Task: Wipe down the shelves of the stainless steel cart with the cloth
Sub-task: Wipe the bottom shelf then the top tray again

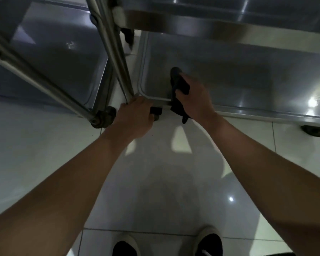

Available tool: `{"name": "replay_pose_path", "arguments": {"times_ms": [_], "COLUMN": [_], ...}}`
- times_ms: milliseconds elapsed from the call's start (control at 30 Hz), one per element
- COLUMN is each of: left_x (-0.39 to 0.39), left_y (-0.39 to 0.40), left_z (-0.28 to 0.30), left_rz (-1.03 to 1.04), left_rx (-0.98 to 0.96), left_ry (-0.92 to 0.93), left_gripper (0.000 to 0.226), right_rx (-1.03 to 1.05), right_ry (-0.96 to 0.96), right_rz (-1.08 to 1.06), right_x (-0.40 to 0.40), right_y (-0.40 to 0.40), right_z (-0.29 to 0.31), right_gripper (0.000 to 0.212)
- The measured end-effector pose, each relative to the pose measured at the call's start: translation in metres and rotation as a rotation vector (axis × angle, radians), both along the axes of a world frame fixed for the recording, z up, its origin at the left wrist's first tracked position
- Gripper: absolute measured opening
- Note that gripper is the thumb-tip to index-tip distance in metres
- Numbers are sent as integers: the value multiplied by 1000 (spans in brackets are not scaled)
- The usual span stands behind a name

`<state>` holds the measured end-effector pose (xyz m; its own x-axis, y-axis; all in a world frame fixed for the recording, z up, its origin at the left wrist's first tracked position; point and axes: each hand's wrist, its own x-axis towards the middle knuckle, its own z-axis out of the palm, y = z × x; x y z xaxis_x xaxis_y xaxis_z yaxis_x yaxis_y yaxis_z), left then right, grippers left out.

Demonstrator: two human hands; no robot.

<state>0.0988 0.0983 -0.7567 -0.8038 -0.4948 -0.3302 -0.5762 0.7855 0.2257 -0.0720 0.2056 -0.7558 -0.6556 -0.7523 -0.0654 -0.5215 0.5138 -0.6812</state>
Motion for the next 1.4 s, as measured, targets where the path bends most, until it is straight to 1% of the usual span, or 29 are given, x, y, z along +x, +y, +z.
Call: {"name": "replay_pose_path", "arguments": {"times_ms": [100,167,267,333,400,533,667,800,933,1067,1167,1300,1333,1400], "left_x": [-9,-12,-14,-12,-9,-8,-5,0,2,2,0,-10,-16,-32], "left_y": [-4,-2,1,3,4,0,-3,-5,-6,-3,3,9,12,24], "left_z": [-19,-30,-40,-42,-42,-43,-48,-52,-57,-58,-60,-67,-68,-68], "left_rz": [-4,4,19,10,13,26,32,36,23,50,83,44,21,-33], "left_rx": [-55,-77,-85,-92,-121,-151,-139,-113,-118,-115,-136,-199,-191,-177], "left_ry": [-16,-17,-23,-30,-29,-28,32,92,140,174,196,308,318,271], "left_gripper": [45,43,37,38,40,44,40,46,41,37,37,30,34,45], "right_rx": [7,35,170,210,202,242,291,315,318,299,289,298,300,301], "right_ry": [41,76,115,175,231,273,316,348,375,390,405,392,394,406], "right_rz": [4,60,157,198,206,227,264,309,371,366,320,229,208,165], "right_x": [-7,-3,9,15,16,14,14,15,15,16,15,-2,-9,-26], "right_y": [-12,-16,-13,-7,-5,-14,-35,-67,-87,-82,-70,-36,-25,-2], "right_z": [-24,-41,-62,-71,-75,-79,-84,-87,-90,-93,-95,-98,-98,-99], "right_gripper": [57,57,53,52,53,53,54,55,56,55,56,55,54,54]}}
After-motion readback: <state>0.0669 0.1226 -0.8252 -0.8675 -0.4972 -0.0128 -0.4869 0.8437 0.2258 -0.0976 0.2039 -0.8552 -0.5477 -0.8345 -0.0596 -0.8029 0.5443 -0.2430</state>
